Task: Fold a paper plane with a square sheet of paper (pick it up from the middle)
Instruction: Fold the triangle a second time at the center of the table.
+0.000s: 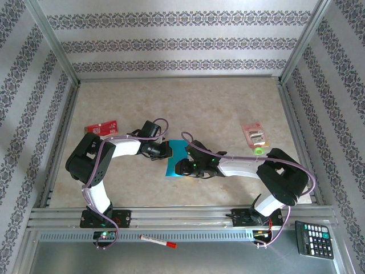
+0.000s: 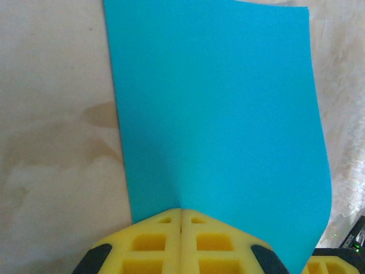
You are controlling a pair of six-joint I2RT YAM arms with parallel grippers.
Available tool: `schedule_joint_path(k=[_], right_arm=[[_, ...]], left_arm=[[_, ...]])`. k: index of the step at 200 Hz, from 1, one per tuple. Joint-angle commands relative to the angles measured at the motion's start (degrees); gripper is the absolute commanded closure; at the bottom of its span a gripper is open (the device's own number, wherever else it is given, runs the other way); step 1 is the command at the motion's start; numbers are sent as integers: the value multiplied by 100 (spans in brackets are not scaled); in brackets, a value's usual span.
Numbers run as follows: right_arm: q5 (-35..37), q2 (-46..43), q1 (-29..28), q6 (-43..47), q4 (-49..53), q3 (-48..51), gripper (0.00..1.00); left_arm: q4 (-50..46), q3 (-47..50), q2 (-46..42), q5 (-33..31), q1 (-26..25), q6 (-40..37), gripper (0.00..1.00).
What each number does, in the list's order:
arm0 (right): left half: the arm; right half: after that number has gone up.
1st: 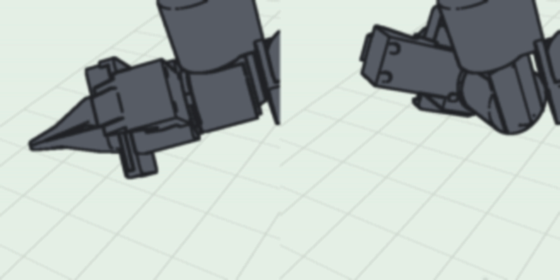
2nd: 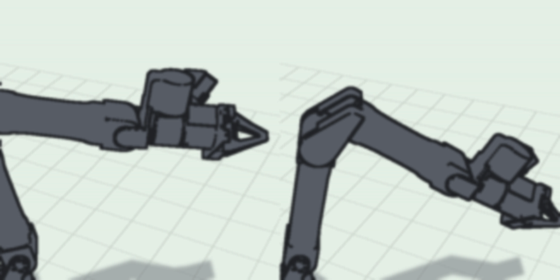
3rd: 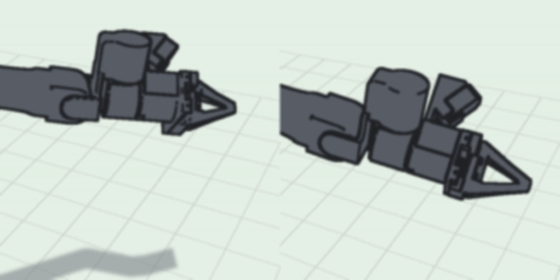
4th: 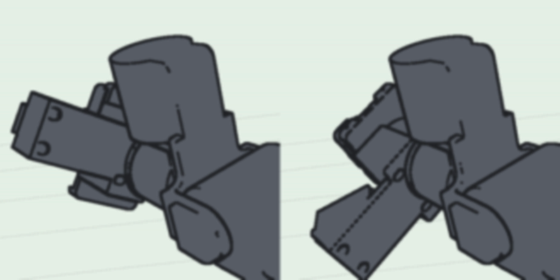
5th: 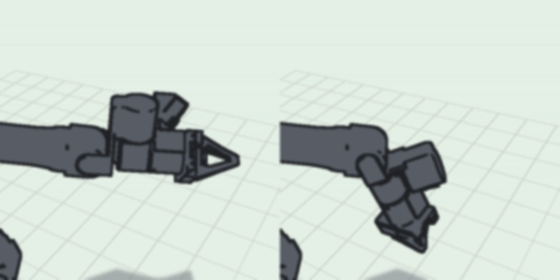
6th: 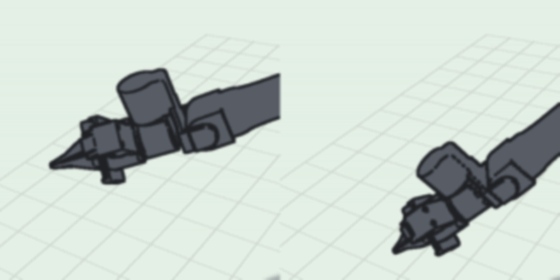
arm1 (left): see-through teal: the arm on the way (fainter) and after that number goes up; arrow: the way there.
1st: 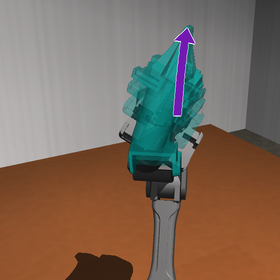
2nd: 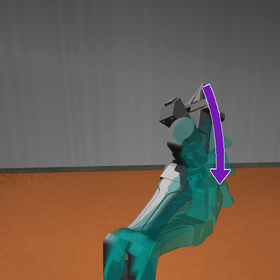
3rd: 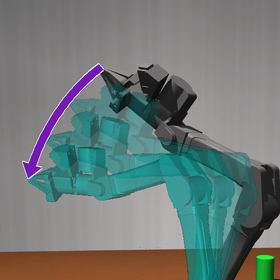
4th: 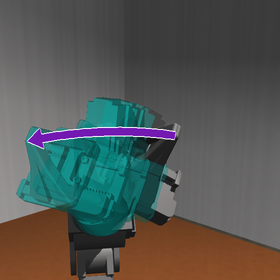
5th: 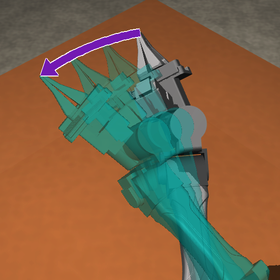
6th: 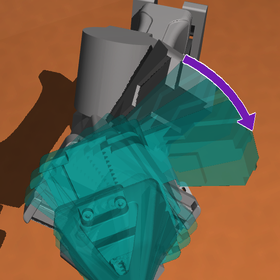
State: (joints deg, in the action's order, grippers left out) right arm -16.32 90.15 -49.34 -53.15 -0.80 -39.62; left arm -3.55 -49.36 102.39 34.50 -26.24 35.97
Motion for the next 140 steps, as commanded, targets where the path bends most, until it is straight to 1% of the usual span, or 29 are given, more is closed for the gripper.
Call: schedule_joint_path(k=[1, 87, 140], right_arm=[[-143, -124, 34, 168, -240, -16, 52], [-319, -324, 221, 217, -443, 103, 47], [-480, -431, 214, 246, -557, 190, 46]], left_arm=[[-626, 190, 144, -396, -23, -170, 99], [-699, 190, 141, -444, -22, -195, 99], [-751, 169, 148, -464, -22, -213, 99]])
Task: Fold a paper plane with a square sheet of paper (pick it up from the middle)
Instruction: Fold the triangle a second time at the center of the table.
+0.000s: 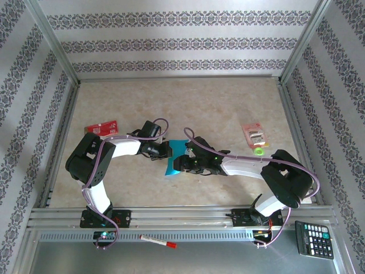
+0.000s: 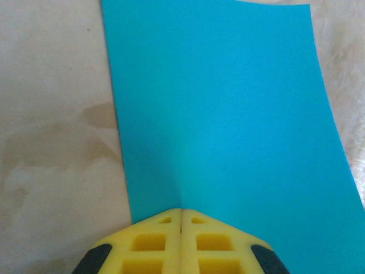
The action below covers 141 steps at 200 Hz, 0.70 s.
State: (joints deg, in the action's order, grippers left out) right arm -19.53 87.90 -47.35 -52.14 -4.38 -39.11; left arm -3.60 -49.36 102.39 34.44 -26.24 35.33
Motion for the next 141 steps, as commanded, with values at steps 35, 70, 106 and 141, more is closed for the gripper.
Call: schedule_joint_path(k=[35, 70, 106, 141], right_arm=[[-235, -314, -10, 162, -269, 259, 46], [-217, -383, -29, 158, -307, 325, 45], [-200, -421, -38, 152, -314, 347, 45], [-164, -547, -37, 161, -311, 457, 45]], left_arm=[[-753, 150, 136, -450, -22, -147, 99], [-783, 142, 149, -452, -25, -168, 99], [-792, 137, 139, -455, -22, -176, 99], [-808, 147, 133, -472, -26, -185, 99]])
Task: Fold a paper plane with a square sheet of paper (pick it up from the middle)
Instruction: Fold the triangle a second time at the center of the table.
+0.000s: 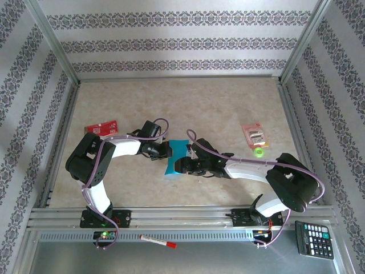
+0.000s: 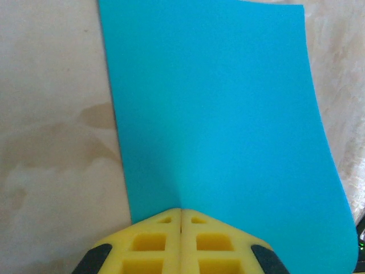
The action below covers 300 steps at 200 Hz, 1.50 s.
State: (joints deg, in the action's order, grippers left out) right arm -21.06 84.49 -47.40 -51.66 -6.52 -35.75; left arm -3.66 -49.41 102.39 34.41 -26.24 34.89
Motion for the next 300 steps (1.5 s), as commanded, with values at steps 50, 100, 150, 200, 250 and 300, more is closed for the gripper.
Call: schedule_joint_path(k=[50, 100, 150, 200, 250, 300], right_arm=[[-13, -317, -50, 128, -217, 208, 44], [155, -119, -25, 188, -171, 58, 44], [89, 315, 222, 597, -151, -298, 44], [-99, 632, 533, 905, -145, -532, 44], [-210, 958, 824, 495, -76, -622, 61], [-248, 1087, 919, 28, -148, -605, 88]], left_arm=[[-812, 173, 123, -485, -29, -150, 99], [-821, 152, 119, -481, -22, -158, 99], [-898, 111, 82, -476, -24, -203, 99], [-948, 76, 71, -481, -23, -220, 99], [-983, 43, 71, -473, -22, -211, 99], [-1038, -18, 31, -503, -28, -211, 99]])
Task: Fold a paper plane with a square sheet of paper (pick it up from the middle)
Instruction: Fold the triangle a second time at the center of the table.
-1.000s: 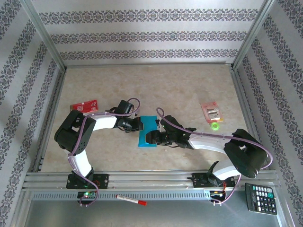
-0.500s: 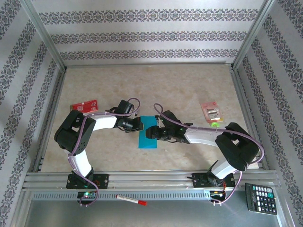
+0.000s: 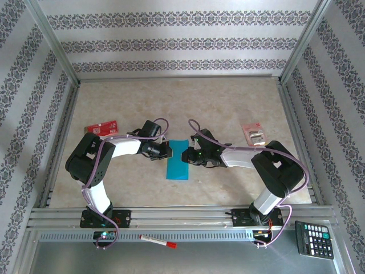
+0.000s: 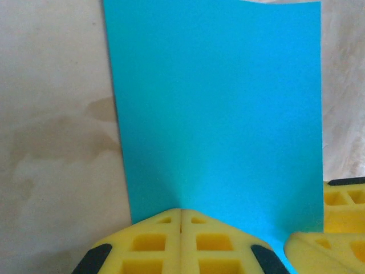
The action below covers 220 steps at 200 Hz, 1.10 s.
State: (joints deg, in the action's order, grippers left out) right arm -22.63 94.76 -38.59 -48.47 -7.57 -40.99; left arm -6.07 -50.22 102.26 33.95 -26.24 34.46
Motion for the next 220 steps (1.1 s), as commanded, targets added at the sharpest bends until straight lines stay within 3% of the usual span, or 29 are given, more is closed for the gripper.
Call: schedule_joint_path(k=[1, 31, 62, 90, 125, 149, 180, 220], right_arm=[[-87, 64, 41, -306, -43, -78, 89], [-110, 18, 118, -707, -19, 3, 100], [-259, -17, 185, -1282, 15, 17, 100], [-350, -97, 230, -1639, 290, -82, 100], [-729, -33, 342, -2138, 275, -135, 100], [-992, 58, 399, -2337, 259, -211, 100], [-1109, 146, 419, -2412, 261, -303, 100], [-1112, 242, 423, -2448, 175, -307, 100]], left_arm=[[-799, 55, 42, -454, -29, -167, 99], [-768, -66, -110, -309, -26, -150, 88], [-528, -10, -867, -209, -33, -236, 67], [65, 696, -1910, -502, -260, -425, 52], [223, 1435, -3064, -1722, -1312, -988, 38], [228, 1640, -3501, -2922, -2277, -1495, 35], [245, 1568, -3345, -3938, -3181, -2034, 31], [315, 1251, -2612, -4537, -3593, -2416, 29]])
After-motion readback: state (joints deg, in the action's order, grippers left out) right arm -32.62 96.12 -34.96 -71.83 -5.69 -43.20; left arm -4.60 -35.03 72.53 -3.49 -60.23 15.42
